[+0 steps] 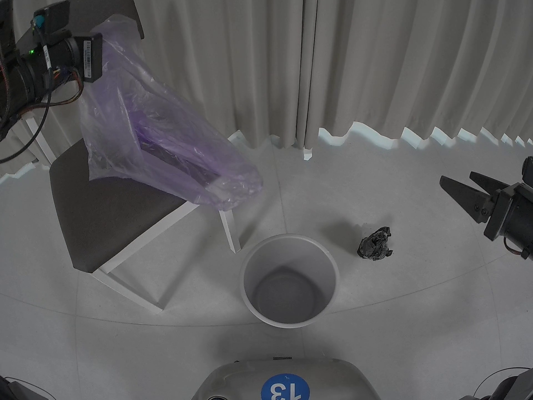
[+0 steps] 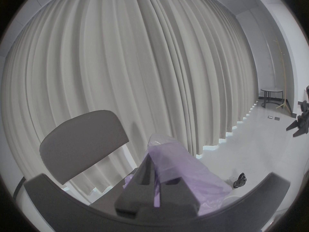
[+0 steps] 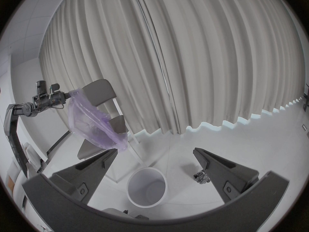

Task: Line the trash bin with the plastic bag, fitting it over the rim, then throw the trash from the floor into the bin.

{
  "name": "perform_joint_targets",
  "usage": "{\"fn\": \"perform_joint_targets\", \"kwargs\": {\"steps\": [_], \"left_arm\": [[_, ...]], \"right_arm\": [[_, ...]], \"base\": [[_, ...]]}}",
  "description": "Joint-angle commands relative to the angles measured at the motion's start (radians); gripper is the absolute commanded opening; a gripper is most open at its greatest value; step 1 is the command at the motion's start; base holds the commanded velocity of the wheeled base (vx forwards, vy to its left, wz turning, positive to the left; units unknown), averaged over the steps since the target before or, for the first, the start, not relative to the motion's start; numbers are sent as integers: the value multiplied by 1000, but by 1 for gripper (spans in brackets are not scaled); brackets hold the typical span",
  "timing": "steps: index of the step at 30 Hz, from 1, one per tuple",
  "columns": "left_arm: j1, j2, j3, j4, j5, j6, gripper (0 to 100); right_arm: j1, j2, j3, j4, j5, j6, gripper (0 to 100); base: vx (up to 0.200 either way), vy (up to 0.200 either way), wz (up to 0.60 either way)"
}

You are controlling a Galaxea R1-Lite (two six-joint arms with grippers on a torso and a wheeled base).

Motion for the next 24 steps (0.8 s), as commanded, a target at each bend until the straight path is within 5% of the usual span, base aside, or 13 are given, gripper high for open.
{"fn": "perform_joint_targets", "kwargs": {"steps": [1, 9, 16, 24], "left_arm": [[-35, 16, -14, -1, 0, 0, 0], [-49, 20, -19, -3, 0, -18, 0], [-98, 49, -62, 8, 20, -37, 0], [-255, 53, -161, 132, 177, -38, 0]], "right_arm": [[37, 15, 3, -1, 0, 0, 100], [129, 91, 21, -11, -7, 9, 100], [235, 199, 34, -129, -90, 3, 100], [372, 242, 32, -159, -173, -2, 100]], "base": [[0, 0, 0], [0, 0, 0], [0, 0, 0], [0, 0, 0]]}}
